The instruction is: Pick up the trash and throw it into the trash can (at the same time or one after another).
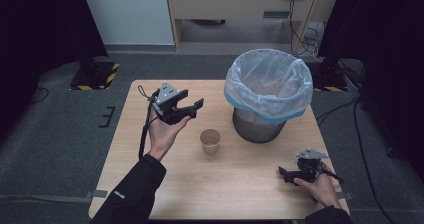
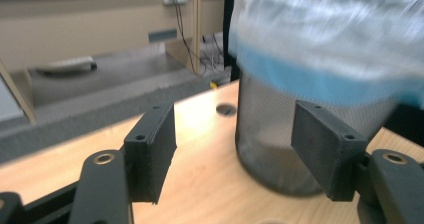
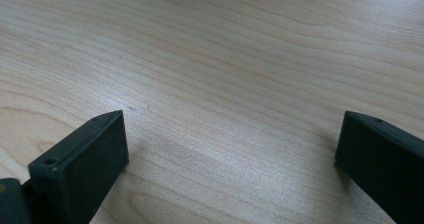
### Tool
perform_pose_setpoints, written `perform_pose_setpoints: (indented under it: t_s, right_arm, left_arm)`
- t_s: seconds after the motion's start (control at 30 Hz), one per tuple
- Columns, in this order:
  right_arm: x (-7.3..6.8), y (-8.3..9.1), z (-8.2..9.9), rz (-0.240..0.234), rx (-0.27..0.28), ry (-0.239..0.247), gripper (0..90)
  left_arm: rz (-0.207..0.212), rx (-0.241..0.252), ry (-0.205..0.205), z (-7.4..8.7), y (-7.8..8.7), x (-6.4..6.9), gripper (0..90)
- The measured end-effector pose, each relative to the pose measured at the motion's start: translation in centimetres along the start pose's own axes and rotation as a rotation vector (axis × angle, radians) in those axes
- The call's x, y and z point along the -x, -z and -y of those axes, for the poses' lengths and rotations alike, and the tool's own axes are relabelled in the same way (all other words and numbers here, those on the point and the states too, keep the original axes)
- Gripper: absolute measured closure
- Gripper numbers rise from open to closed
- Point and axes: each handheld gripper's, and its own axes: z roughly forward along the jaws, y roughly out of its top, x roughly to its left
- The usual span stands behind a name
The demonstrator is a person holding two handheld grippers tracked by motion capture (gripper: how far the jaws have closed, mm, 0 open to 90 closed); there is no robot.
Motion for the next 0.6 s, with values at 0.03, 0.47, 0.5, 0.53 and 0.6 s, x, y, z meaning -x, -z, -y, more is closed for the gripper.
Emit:
perform_pose_setpoints:
  t_s: [0.03,0.47,0.5,0.53,0.6]
  right_arm:
    - [0.0,0.0,0.0,0.0,0.001,-0.001,0.7]
    - [0.0,0.0,0.0,0.0,0.0,0.0,0.7]
    - [0.0,0.0,0.0,0.0,0.001,-0.001,0.7]
    - [0.0,0.0,0.0,0.0,0.0,0.0,0.7]
    - [0.0,0.0,0.0,0.0,0.0,0.0,0.7]
  left_arm:
    - [0.0,-0.026,0.002,1.1,-0.4,-0.1,34.2]
    - [0.018,-0.23,0.085,9.1,-3.8,-0.3,35.6]
    - [0.018,-0.243,0.09,9.5,-4.0,-0.4,36.1]
    - [0.018,-0.256,0.095,9.8,-4.2,-0.4,36.9]
    - [0.023,-0.273,0.101,10.3,-4.6,-0.5,38.6]
